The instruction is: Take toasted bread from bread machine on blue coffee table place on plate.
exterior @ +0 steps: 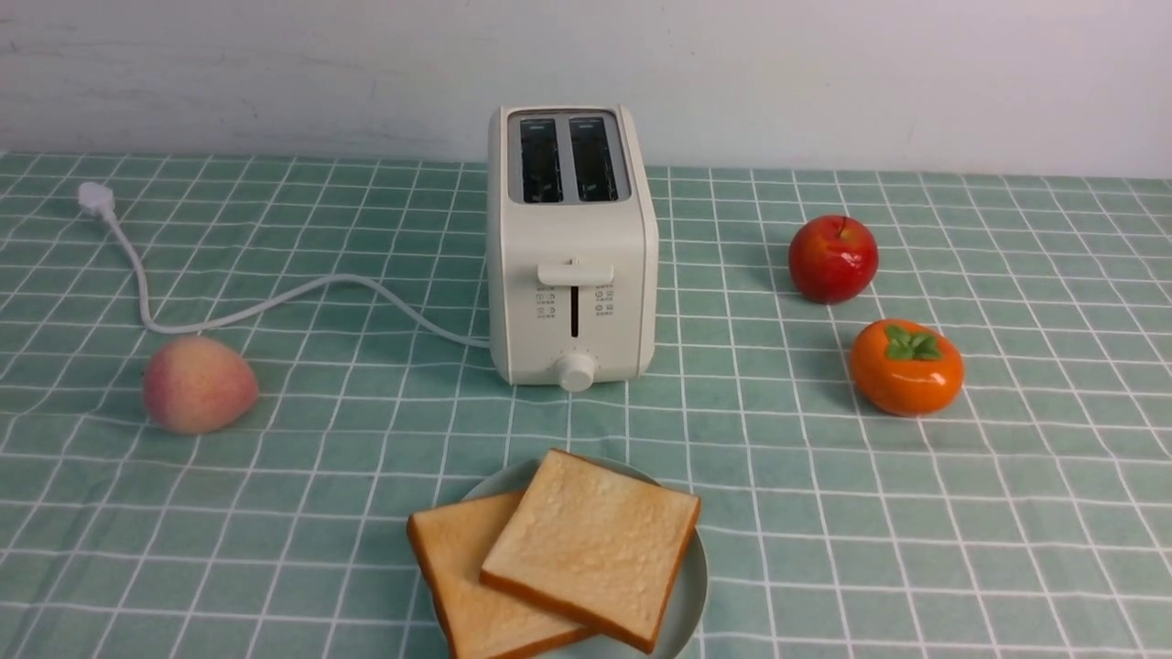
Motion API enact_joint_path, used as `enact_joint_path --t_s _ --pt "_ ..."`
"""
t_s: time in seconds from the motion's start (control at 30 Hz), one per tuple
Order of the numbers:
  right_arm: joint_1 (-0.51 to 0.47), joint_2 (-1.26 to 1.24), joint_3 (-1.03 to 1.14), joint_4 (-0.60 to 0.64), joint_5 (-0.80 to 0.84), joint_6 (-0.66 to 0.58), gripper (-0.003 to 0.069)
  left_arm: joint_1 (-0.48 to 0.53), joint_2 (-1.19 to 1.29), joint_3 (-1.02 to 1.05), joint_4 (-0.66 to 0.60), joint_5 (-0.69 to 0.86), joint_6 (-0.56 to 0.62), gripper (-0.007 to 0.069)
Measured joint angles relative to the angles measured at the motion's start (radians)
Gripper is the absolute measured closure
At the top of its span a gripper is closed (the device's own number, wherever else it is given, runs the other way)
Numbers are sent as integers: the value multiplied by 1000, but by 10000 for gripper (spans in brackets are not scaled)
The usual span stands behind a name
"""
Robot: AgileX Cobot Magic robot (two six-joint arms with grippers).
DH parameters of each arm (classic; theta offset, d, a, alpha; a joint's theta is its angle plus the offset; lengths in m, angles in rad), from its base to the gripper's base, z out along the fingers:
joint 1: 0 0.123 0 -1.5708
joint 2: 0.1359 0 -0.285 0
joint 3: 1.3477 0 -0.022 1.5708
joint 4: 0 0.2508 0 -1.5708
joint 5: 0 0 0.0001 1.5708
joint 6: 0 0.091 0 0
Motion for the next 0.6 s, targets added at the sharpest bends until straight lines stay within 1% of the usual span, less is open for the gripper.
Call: enact_joint_path --t_s 0.6 --pt "0 0 0 -2 -2 4 496 0 0 0 0 0 0 515"
